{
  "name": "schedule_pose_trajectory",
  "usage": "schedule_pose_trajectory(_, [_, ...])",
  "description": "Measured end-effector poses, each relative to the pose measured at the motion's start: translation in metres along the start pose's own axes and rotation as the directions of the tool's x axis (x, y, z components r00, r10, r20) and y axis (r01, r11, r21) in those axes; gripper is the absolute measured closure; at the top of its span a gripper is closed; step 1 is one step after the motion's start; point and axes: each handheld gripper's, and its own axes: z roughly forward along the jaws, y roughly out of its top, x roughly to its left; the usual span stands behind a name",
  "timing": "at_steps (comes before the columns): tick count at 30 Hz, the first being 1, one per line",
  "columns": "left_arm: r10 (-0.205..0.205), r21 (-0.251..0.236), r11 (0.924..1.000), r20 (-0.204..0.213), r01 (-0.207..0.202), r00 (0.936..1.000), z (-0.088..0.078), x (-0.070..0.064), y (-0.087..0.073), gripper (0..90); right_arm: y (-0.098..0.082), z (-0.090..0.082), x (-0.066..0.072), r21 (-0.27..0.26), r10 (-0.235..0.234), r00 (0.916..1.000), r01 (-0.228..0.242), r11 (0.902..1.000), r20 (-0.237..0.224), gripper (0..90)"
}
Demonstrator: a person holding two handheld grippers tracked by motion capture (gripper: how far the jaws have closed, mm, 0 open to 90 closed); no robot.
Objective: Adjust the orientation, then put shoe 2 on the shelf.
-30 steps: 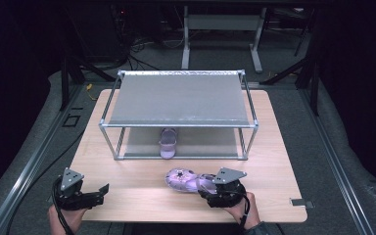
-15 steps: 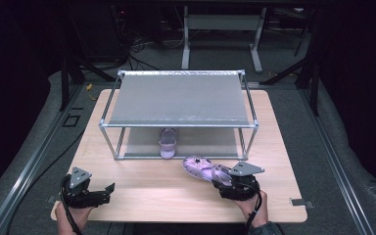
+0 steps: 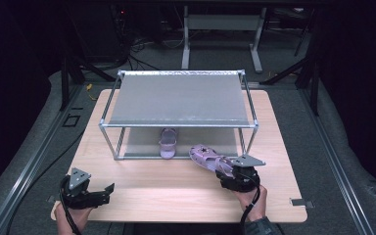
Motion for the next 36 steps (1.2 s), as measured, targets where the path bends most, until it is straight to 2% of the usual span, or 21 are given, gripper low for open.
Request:
schedule_pose_trajectory(6, [0.021,-0.008,0.9997,-0.011,-0.021,0.9997,-0.004,-0.001,0.005,0.1,0.005,0.007,0.0,-0.003,0.013,0.9999,-0.013,0.9999,0.009,35.2])
schedule_pose_trajectory(16, [0.022,-0.017,0.9996,-0.005,-0.022,0.9997,0.0,-0.005,0.004,0.1,0.012,0.025,0.0,0.012,0.035,0.9985,-0.036,0.9993,0.042,35.2])
schedule_pose_trajectory(18, [0.021,-0.016,0.9996,-0.003,-0.021,0.9998,0.0,-0.005,0.003,0.1,0.015,0.029,0.002,0.023,0.046,0.9961,-0.047,0.9986,0.075,35.2])
schedule_pose_trajectory(24, [0.02,-0.022,0.9996,-0.01,-0.02,0.9998,-0.004,-0.004,0.001,0.1,0.017,0.038,0.003,0.027,0.067,0.9953,-0.07,0.9972,0.07,35.2])
schedule_pose_trajectory(27, [0.016,-0.026,0.9995,-0.014,-0.016,0.9998,-0.006,-0.001,0.0,0.2,0.02,0.047,0.004,0.03,0.085,0.9926,-0.088,0.9957,0.087,35.1])
schedule_pose_trajectory(29, [0.016,-0.027,0.9995,-0.019,-0.016,0.9997,-0.006,-0.001,-0.001,0.2,0.02,0.05,0.004,0.03,0.086,0.9925,-0.089,0.9956,0.086,35.1])
schedule_pose_trajectory(32, [0.009,-0.028,0.9995,-0.022,-0.01,0.9997,-0.006,0.001,-0.003,0.2,0.026,0.057,0.007,0.026,0.096,0.9889,-0.099,0.9947,0.114,35.1])
schedule_pose_trajectory(35, [0.005,-0.025,0.9997,-0.021,-0.006,0.9998,-0.005,0.001,-0.004,0.2,0.029,0.062,0.008,0.019,0.098,0.9887,-0.101,0.9947,0.114,35.1])
schedule_pose_trajectory(36, [0.007,-0.025,0.9997,-0.021,-0.008,0.9998,-0.005,0.001,-0.004,0.2,0.031,0.067,0.009,0.02,0.098,0.987,-0.102,0.9946,0.127,35.1])
